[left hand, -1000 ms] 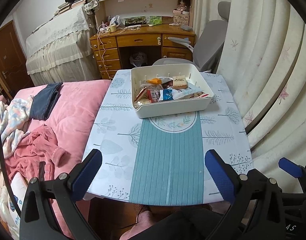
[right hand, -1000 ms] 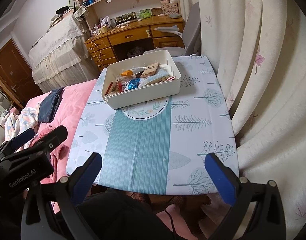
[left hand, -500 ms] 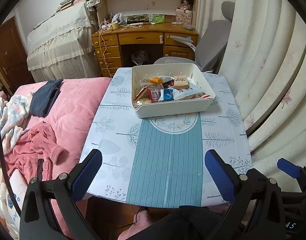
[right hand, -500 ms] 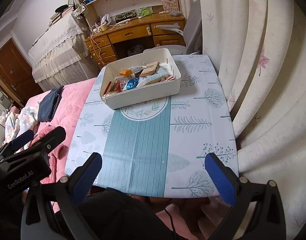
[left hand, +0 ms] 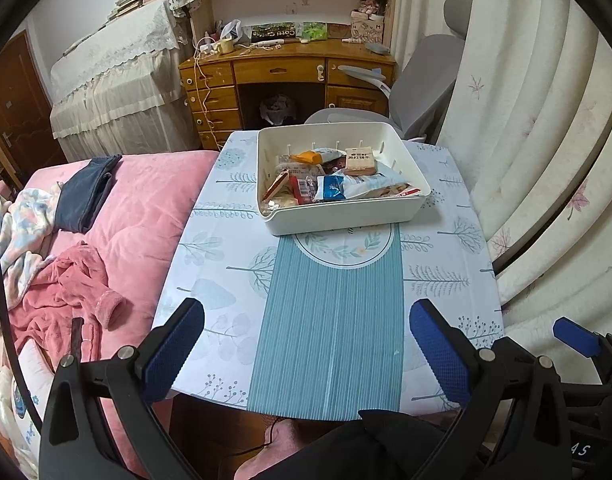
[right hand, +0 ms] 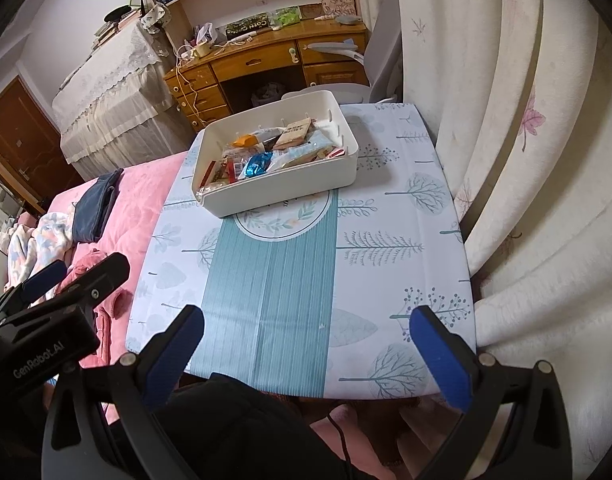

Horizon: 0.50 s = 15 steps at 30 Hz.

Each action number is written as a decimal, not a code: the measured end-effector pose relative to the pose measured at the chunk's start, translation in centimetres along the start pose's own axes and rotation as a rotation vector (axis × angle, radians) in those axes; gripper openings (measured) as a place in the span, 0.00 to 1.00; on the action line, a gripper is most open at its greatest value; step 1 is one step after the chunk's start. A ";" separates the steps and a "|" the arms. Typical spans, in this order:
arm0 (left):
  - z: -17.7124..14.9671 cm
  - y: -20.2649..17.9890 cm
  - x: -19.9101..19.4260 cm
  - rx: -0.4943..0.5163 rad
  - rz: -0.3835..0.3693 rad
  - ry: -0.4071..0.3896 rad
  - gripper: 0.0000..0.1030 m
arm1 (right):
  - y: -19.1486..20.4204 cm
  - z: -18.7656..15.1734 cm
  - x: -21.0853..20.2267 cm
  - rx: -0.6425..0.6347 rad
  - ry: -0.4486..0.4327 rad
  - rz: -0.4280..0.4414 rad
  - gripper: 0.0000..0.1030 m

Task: Organize snacks

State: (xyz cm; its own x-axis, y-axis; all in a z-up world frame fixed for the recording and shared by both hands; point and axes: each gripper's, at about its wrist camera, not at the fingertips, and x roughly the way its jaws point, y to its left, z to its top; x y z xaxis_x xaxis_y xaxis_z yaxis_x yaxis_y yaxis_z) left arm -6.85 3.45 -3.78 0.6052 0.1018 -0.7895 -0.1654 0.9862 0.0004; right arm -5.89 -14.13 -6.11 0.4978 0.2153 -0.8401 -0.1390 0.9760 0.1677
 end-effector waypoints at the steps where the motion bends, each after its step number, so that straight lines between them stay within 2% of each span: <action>1: 0.1 0.0 0.1 -0.001 0.001 0.001 0.99 | 0.0 0.1 0.1 0.000 0.002 0.000 1.00; 15: 1.5 -0.5 1.2 0.004 0.002 -0.010 0.99 | -0.6 1.3 1.2 0.003 0.012 0.001 1.00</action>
State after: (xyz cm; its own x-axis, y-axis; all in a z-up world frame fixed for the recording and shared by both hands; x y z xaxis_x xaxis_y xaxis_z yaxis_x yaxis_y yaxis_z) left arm -4.88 3.30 -3.81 0.6125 0.1054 -0.7834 -0.1639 0.9865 0.0045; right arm -4.14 -14.39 -6.52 0.4878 0.2161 -0.8458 -0.1372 0.9758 0.1701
